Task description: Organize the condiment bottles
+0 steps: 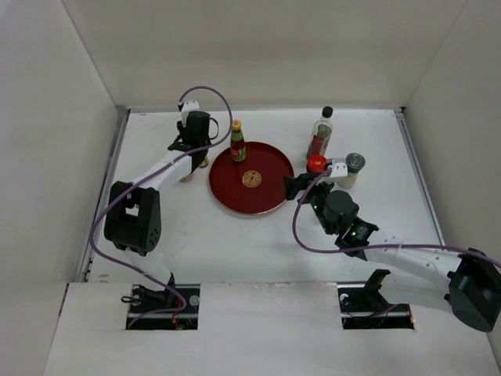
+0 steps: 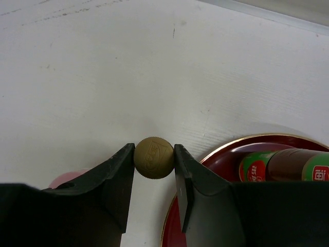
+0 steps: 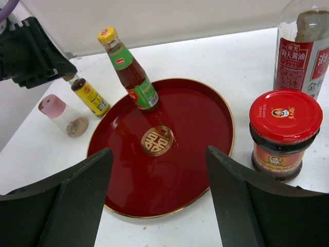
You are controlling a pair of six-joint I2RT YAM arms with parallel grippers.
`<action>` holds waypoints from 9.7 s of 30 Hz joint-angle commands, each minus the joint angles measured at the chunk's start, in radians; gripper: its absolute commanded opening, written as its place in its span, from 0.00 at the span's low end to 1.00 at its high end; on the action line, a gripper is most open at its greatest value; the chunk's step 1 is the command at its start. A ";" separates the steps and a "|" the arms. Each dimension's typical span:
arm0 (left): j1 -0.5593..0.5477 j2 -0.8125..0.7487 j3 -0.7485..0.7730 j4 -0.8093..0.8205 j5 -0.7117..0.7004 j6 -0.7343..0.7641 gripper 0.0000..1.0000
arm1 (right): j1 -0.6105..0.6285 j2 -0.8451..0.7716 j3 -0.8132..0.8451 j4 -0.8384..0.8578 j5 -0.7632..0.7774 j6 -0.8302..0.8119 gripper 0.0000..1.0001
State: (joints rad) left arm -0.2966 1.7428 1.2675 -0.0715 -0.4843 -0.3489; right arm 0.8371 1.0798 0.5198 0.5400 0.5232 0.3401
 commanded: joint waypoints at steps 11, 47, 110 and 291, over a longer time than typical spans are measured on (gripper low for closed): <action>-0.092 -0.289 -0.109 0.082 -0.040 -0.005 0.19 | -0.007 -0.007 -0.001 0.060 -0.014 0.008 0.79; -0.252 -0.265 -0.275 0.303 -0.120 0.022 0.81 | -0.007 -0.009 -0.001 0.061 -0.014 0.005 0.80; -0.049 -0.507 -0.483 0.148 -0.172 -0.107 0.36 | 0.007 0.015 0.008 0.061 -0.006 -0.006 0.82; -0.509 -1.043 -1.225 0.779 -0.471 -0.206 0.78 | -0.267 0.514 0.905 -0.422 -0.085 -0.135 1.00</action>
State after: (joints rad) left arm -0.8135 0.7052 0.0532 0.6605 -0.9642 -0.5411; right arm 0.6189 1.6527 1.4612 0.0780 0.3992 0.2062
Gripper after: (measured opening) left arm 0.782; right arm 0.998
